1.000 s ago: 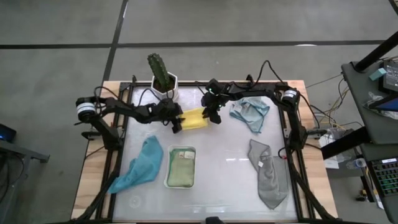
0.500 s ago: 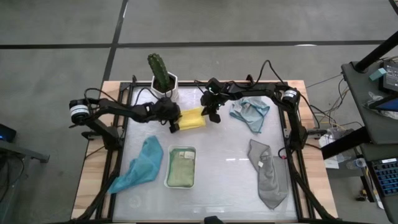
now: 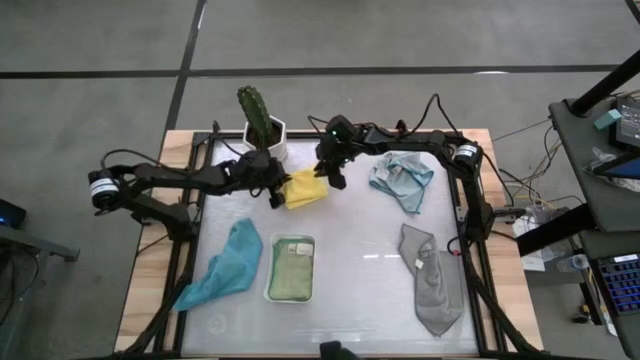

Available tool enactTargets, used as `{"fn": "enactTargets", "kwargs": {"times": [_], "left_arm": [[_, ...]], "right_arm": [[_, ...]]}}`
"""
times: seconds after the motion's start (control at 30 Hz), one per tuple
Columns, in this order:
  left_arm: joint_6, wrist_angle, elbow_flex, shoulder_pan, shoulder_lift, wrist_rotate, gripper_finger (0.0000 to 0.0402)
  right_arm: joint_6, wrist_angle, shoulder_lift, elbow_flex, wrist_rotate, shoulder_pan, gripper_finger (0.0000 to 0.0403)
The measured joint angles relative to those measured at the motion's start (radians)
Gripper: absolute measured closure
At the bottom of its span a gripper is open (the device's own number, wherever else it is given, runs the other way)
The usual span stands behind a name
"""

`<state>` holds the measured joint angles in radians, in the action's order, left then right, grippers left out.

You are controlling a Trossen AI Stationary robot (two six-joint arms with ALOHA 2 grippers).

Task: Fold microfiber towels
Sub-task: Fold the yellow microfiber towel

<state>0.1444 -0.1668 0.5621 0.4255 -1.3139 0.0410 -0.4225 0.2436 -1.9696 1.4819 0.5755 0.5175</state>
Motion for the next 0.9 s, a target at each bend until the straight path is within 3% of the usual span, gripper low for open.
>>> {"fn": "enactTargets", "kwargs": {"times": [0.23, 0.4, 0.73, 0.9], "left_arm": [[-0.016, 0.036, 0.000, -0.001, 0.002, -0.003, 0.0400], [-0.038, 0.095, 0.000, -0.001, 0.001, -0.003, 0.0400], [-0.065, 0.122, -0.004, 0.000, -0.007, -0.003, 0.0397], [-0.156, 0.188, -0.005, 0.000, -0.006, 0.001, 0.0375]], "right_arm": [[0.003, -0.149, -0.055, 0.016, 0.010, -0.005, 0.0236], [-0.016, -0.177, -0.087, 0.016, 0.081, -0.007, 0.0216], [-0.001, -0.240, -0.160, 0.014, 0.080, -0.006, 0.0280], [0.000, -0.224, -0.148, 0.047, 0.088, -0.006, 0.0333]]}}
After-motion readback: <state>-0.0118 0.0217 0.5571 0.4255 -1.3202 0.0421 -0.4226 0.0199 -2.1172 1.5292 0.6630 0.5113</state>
